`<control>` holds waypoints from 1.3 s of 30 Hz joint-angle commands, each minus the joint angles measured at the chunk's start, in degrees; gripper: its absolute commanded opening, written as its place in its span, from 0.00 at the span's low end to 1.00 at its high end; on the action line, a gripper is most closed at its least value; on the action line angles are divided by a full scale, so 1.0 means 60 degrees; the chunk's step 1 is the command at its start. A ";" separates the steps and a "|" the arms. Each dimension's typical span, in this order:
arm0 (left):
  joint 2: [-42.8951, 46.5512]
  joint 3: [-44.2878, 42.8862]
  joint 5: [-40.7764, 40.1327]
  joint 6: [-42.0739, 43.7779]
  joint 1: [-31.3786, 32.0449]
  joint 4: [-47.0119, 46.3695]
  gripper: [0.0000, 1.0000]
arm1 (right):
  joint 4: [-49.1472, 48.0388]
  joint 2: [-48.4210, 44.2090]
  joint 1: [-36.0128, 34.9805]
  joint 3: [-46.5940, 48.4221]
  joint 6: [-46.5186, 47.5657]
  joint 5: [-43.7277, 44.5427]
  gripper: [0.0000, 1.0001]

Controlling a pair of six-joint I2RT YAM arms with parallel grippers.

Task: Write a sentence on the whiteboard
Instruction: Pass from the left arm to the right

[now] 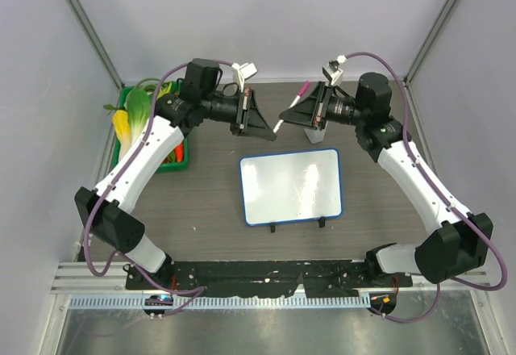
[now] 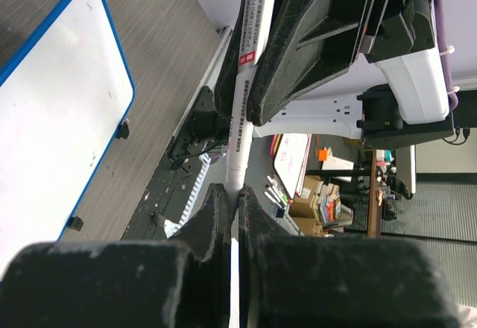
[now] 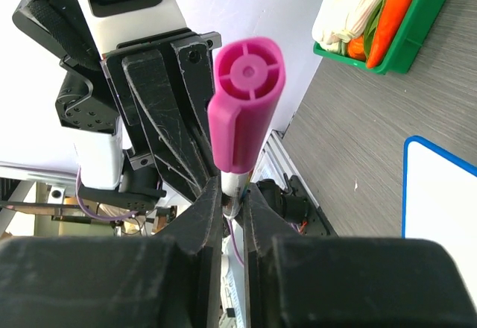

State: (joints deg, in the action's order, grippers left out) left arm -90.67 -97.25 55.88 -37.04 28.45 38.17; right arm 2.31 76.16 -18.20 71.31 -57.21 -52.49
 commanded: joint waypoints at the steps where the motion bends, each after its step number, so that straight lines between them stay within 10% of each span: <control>1: 0.0508 -0.0051 -0.0377 -0.0009 -0.0200 -0.0356 0.00 | 0.0011 -0.0564 -0.0058 -0.0181 0.0248 -0.0539 0.01; 13: 0.0698 0.0198 -0.0538 -0.0360 -0.0288 -0.0737 0.00 | -0.0062 -0.0711 -0.0058 -0.0151 0.0453 -0.0876 0.09; 23: 0.0771 0.0198 -0.0276 -0.0551 -0.0317 -0.1015 0.00 | 0.0375 -0.1325 -0.0058 0.0052 0.1155 0.0222 0.79; 39: 0.0757 -0.0110 0.0589 -0.0565 -0.0303 -0.0839 0.00 | 0.1359 -0.0243 -0.0190 0.1474 0.1860 0.0795 0.75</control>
State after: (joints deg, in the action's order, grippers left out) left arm -88.58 -95.81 56.07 -40.05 26.52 34.98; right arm 10.31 73.52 -18.59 77.21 -47.16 -47.59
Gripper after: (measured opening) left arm 0.030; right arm 0.785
